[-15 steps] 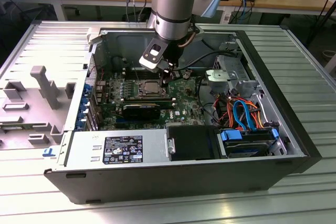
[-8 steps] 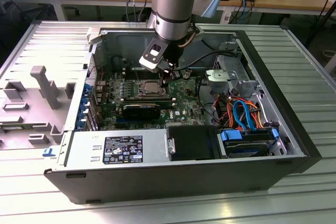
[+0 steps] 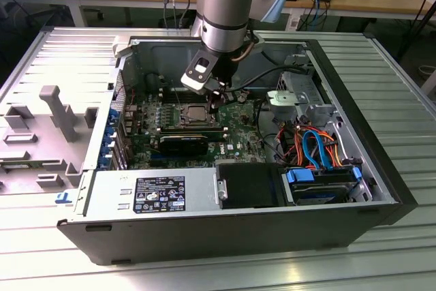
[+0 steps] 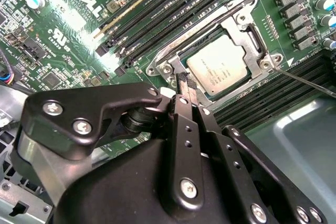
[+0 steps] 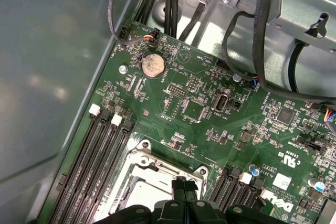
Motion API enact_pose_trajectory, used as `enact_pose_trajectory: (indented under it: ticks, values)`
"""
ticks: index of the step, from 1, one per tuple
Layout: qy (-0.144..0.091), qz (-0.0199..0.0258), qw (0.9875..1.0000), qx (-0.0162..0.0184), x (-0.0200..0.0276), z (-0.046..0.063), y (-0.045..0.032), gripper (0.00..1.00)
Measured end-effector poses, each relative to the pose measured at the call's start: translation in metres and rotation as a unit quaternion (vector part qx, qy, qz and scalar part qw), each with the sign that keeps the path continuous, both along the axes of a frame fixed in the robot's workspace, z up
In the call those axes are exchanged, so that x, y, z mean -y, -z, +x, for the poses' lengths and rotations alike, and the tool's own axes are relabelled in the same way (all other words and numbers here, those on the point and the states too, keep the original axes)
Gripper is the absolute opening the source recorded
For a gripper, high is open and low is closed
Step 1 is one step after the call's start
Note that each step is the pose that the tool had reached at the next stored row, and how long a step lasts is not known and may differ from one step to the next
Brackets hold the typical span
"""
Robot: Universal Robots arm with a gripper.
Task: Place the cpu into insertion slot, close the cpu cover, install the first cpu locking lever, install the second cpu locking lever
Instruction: 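Install the first cpu locking lever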
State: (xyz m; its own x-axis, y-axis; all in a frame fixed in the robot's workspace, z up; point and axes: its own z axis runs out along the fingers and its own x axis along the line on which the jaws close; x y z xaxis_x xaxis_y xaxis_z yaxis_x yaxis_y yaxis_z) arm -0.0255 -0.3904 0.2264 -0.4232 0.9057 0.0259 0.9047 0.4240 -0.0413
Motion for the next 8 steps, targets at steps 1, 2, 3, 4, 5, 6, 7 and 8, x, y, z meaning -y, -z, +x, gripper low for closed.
enact_pose_trajectory:
  ticks: [1,2,3,4,5,6,7,8]
  values:
    - [-0.001,0.0,1.0,0.0,0.0,0.0,0.0,0.11]
    - [-0.003,0.0,1.0,0.0,0.0,0.0,0.0,0.11]
    - [-0.005,0.0,1.0,0.0,0.0,0.0,0.0,0.11]
    - [-0.006,0.0,1.0,0.0,0.0,0.0,0.0,0.11]
    - [-0.008,0.0,1.0,0.0,0.0,0.0,0.0,0.11]
    - [-0.011,0.0,0.9999,0.0,0.0,0.0,0.0,0.11]
    - [-0.013,0.0,0.9999,0.0,0.0,0.0,0.0001,0.11]
    - [-0.015,0.0,0.9999,0.0,0.0,0.0,0.0001,0.11]
